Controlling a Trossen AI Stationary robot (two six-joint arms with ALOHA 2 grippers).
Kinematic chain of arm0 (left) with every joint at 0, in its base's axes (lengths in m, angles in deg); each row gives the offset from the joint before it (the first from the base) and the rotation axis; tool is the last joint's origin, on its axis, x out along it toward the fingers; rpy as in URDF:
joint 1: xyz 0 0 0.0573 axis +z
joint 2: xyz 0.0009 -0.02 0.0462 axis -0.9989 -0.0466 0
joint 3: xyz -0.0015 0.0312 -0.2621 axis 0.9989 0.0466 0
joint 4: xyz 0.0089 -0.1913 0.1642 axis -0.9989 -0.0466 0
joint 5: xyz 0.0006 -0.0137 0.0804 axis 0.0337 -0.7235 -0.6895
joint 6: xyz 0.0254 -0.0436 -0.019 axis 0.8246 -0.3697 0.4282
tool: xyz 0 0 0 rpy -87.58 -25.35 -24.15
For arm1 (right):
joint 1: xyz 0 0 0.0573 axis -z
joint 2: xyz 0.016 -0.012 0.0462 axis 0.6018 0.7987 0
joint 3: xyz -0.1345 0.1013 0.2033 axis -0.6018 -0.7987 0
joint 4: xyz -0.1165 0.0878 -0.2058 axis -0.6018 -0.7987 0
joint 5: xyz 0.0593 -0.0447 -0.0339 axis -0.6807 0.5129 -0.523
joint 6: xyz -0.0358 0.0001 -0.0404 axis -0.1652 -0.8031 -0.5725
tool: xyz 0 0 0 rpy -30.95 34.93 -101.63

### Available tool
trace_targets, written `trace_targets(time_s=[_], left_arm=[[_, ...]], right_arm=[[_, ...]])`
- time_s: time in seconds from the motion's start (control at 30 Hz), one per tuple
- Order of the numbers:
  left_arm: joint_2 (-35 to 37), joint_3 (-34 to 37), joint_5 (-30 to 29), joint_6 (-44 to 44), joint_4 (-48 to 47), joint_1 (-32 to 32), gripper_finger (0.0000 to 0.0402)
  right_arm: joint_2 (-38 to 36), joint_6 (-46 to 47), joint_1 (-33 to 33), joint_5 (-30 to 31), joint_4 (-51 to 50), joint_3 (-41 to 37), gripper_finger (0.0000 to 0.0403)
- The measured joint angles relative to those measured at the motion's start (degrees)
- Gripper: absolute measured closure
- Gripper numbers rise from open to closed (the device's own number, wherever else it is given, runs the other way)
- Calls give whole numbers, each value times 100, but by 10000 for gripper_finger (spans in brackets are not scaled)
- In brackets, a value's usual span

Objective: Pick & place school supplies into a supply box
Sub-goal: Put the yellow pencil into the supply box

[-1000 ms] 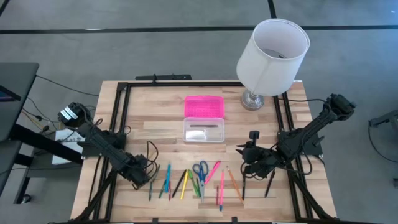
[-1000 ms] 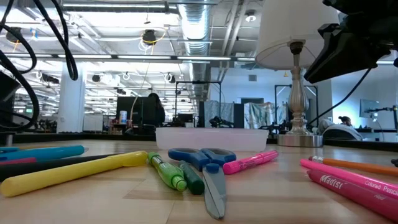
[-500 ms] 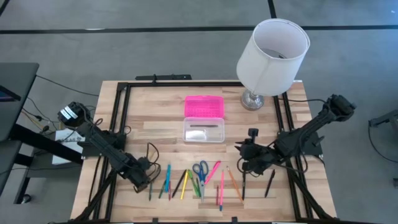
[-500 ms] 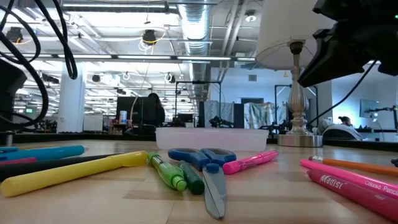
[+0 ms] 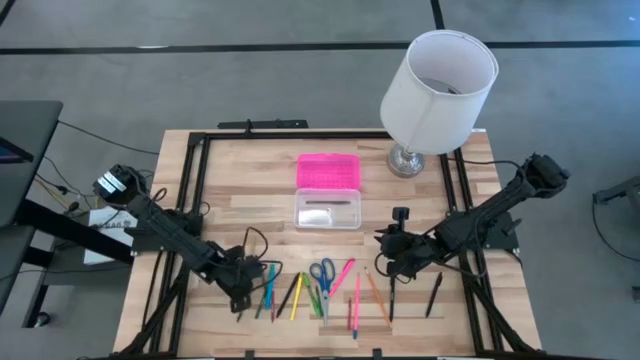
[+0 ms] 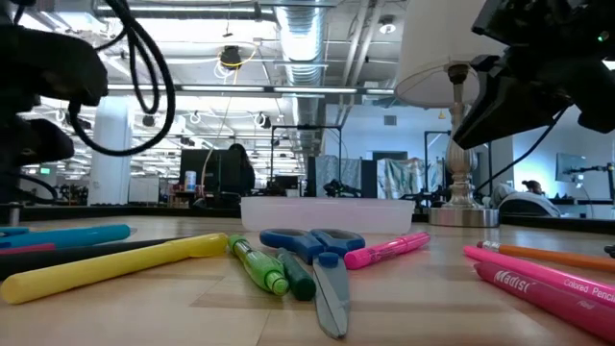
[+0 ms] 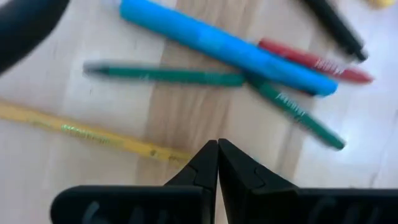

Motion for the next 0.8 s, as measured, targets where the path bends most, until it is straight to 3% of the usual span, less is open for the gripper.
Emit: trace_targets(time_s=[0.2, 0.43, 0.8], left_arm=[[0, 2, -233, 861, -782, 62, 395], [0, 2, -505, 2458, -865, -66, 395], [2, 10, -398, 2951, -592, -14, 395]], right_arm=[[-2, 0, 0, -10, -5, 0, 333], [-2, 15, 0, -13, -3, 0, 333], [-4, 111, -2, -37, -4, 0, 333]])
